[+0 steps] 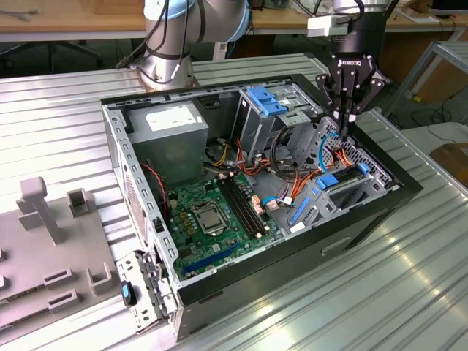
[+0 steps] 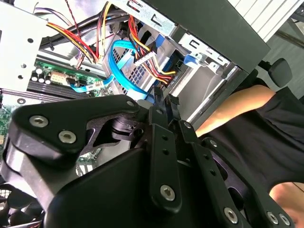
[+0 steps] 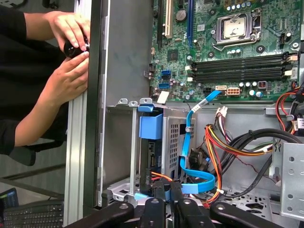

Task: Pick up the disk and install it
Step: 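Insert the second disk wire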

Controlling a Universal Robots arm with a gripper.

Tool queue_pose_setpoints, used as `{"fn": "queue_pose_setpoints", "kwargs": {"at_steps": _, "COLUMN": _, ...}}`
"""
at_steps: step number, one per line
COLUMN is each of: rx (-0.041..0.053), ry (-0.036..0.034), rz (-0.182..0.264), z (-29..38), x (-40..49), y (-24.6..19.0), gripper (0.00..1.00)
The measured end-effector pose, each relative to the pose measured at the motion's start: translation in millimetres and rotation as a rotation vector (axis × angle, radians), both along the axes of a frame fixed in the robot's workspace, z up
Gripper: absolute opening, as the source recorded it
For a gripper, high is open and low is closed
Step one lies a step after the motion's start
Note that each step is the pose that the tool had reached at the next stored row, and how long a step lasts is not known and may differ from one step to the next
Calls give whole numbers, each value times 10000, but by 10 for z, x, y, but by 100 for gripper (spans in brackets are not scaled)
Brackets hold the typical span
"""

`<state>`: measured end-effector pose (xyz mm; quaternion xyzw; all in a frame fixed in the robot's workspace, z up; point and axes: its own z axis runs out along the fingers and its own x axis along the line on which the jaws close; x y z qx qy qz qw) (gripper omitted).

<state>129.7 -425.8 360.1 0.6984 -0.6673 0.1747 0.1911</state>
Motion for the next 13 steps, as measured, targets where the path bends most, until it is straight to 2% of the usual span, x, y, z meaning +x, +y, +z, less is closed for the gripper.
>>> {"fn": "queue_pose_setpoints", "kwargs": {"at_steps": 9, "rx": -14, "ry": 0, "rz": 0, "z": -3, "x": 0, "y": -5, "gripper": 16}}
{"fn": "queue_pose_setpoints", "kwargs": {"at_steps": 11, "rx": -17, "ry": 0, "rz": -1, "z": -5, "x": 0, "y": -31, "gripper": 16}}
{"fn": "queue_pose_setpoints", "kwargs": {"at_steps": 13, "rx": -16, "ry": 0, "rz": -1, "z": -13, "x": 0, "y": -76, "gripper": 16}}
